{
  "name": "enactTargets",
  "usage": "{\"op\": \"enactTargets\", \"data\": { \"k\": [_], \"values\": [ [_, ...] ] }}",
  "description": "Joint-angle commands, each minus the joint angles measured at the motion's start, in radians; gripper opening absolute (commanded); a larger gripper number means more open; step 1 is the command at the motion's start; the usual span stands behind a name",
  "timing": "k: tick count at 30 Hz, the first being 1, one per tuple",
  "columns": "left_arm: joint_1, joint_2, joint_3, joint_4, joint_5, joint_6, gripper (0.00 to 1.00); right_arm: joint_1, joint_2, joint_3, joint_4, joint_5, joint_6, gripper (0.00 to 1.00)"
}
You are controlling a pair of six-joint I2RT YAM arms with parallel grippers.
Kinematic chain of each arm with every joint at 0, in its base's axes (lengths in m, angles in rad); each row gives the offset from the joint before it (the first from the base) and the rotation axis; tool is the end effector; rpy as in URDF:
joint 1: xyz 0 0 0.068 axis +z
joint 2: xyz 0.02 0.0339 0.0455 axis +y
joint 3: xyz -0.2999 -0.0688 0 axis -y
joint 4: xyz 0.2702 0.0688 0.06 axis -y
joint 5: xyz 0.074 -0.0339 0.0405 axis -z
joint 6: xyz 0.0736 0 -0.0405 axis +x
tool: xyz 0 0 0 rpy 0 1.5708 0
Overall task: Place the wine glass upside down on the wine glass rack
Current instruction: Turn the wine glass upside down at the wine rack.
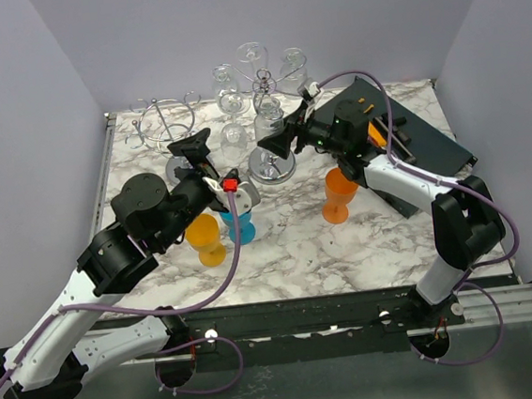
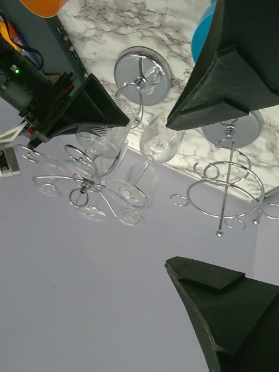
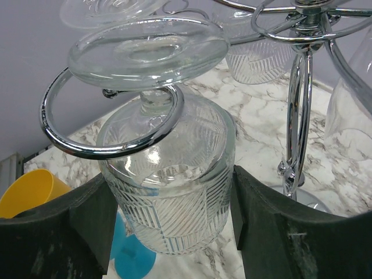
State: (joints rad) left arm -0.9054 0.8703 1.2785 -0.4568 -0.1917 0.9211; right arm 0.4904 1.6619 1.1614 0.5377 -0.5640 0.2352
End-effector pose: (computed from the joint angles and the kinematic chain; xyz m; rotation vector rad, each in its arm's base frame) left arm 0.1326 -0.1463 0.4980 1.1874 1.1037 0.1673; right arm 0.3778 0.2463 0.3402 -0.6634 1.4866 0.9965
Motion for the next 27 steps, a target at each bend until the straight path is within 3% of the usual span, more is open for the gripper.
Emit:
{"op": "enactTargets", "data": {
  "k": [1,11,22,27],
  "values": [
    [-0.003,-0.018,-0.001,-0.004,-0.012,-0.002,0.99,0.007,-0.028,0.034,0.144,0.022,-0.027,0.01],
    [-0.004,-0.022,-0.004,-0.006,-0.013,0.003,0.99,0.028,-0.054,0.016,0.128,0.051,-0.084,0.01],
    [-0.003,-0.021,-0.002,-0.007,-0.009,0.004,0.99,0.071,-0.077,-0.049,0.242,0.295,0.000,0.01],
    [-0.004,-0.029,-0.006,-0.008,-0.013,0.008,0.99,0.075,-0.070,-0.057,0.268,0.277,-0.027,0.01]
  ]
}}
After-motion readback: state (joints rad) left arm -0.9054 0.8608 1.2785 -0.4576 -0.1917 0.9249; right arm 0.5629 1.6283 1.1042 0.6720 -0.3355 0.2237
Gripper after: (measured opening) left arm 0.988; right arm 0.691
